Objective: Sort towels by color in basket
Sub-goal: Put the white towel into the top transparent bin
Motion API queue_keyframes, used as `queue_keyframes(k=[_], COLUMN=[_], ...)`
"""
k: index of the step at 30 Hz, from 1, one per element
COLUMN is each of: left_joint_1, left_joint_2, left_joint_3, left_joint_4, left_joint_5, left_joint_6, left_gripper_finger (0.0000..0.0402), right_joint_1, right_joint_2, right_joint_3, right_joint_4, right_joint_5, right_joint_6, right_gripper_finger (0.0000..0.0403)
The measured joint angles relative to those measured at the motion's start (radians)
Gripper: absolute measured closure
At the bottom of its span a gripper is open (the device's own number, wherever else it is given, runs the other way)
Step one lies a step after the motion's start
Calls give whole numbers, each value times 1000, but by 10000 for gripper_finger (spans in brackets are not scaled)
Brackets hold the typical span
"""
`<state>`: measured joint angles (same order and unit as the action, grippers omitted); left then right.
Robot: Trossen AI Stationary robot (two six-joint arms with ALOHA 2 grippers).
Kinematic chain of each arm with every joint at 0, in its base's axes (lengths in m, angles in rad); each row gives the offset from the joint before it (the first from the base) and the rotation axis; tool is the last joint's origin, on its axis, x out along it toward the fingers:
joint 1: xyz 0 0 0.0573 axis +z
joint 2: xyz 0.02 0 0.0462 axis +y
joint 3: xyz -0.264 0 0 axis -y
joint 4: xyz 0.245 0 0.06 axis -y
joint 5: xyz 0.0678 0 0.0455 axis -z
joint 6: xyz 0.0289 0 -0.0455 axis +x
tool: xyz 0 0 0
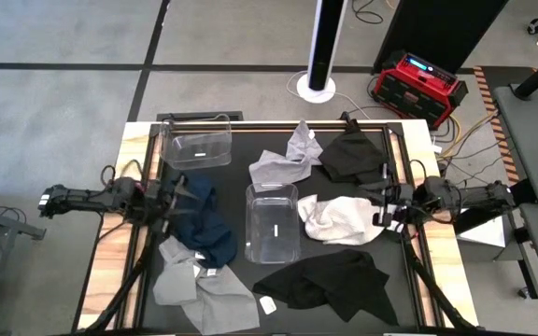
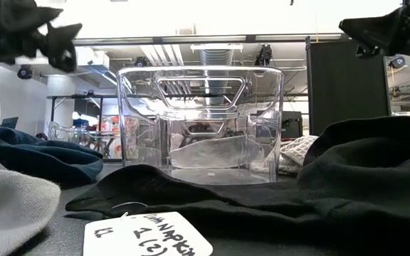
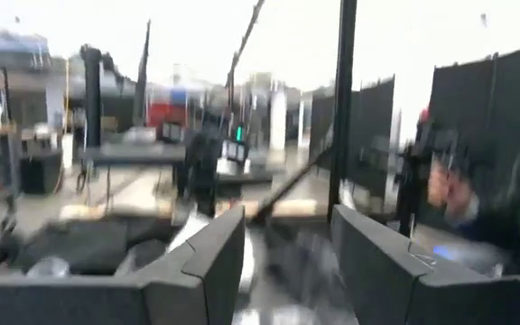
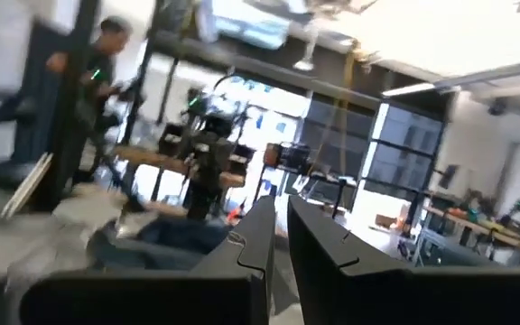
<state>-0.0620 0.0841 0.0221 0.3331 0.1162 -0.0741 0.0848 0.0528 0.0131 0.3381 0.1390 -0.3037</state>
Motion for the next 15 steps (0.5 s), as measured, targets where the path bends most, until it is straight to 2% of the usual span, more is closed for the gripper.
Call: queue_keyframes(k=[5, 10, 12, 15], left_joint_1=[0, 0, 0, 0], left_joint_2=[6, 24, 35, 73], left_joint_3=[0, 0, 0, 0], left_joint_4=[217, 251, 250, 250], left_joint_5=[-3, -20, -30, -55], left_joint_6=[-22, 42, 84, 54], left_gripper_finger=[248, 248, 248, 248], right_joint_1=[-1, 0, 0, -1], right_joint_2=[67, 181, 228, 293], right_joint_3=[10, 79, 130, 230], right_joint_4=[35, 20, -33, -193], right_joint_5=[205, 303, 368, 435], right_joint_6=[140, 248, 300, 428], right_gripper_finger=[376, 376, 376, 376])
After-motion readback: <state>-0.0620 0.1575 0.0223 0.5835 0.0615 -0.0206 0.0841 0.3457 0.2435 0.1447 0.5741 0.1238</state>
